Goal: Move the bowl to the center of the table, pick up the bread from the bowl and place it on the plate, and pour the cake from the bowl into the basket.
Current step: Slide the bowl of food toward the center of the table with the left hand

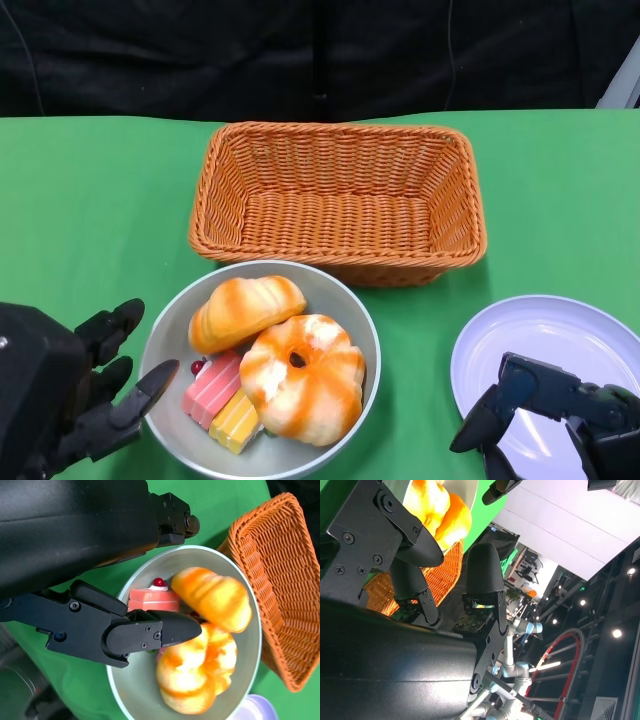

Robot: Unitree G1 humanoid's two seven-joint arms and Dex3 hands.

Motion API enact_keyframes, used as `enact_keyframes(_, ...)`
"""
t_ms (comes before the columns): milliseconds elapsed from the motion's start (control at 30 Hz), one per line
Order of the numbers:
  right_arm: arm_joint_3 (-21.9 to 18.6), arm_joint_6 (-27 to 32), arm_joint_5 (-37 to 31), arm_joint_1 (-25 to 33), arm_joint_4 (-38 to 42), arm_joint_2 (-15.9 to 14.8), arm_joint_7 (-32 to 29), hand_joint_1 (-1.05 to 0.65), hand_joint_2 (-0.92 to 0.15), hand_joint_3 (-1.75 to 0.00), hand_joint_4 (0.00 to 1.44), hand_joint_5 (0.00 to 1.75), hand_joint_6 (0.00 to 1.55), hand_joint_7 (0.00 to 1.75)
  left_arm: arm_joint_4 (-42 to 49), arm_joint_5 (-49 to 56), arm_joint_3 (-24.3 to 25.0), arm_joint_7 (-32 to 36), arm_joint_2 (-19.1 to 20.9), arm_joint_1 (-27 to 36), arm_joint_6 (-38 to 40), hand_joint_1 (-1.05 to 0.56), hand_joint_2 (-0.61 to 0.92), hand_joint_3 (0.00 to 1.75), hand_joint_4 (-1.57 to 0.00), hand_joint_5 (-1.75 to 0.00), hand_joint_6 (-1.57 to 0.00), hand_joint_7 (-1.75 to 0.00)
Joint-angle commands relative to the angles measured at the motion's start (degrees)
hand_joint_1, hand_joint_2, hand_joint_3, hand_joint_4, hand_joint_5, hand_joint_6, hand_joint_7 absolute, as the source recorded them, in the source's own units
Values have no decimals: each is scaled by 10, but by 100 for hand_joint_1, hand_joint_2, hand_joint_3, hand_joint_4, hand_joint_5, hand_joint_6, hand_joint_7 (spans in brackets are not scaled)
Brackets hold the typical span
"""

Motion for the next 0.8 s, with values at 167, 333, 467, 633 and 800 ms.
enact_keyframes(167, 9, -19, -26, 2, -10, -2, 1, -3, -14, -162, 76, 164, 73, 131, -34, -40, 20, -27, -16, 20, 34, -65, 92, 52, 0, 0, -4, 0)
enact_keyframes(333, 11, -15, -28, 3, -15, 0, 1, -4, -14, -162, 76, 165, 73, 133, -24, -115, 50, -26, -60, 5, 111, -63, 92, 50, 0, 0, -1, 0)
enact_keyframes(467, 12, -16, -28, 3, -15, 1, 1, -4, -14, -163, 76, 165, 73, 134, -18, -132, 57, -25, -70, -6, 136, -66, 92, 48, 0, 0, 0, 0)
enact_keyframes(633, 13, -17, -29, 4, -13, 2, 0, -5, -15, -163, 76, 165, 72, 134, 1, -145, 55, -16, -91, -38, 169, -64, 92, 50, 0, 0, 0, 0)
enact_keyframes(800, 14, -16, -29, 3, -13, 2, 0, -5, -16, -162, 76, 165, 72, 134, 16, -151, 51, -10, -113, -68, 192, -63, 92, 52, 0, 0, 0, 0)
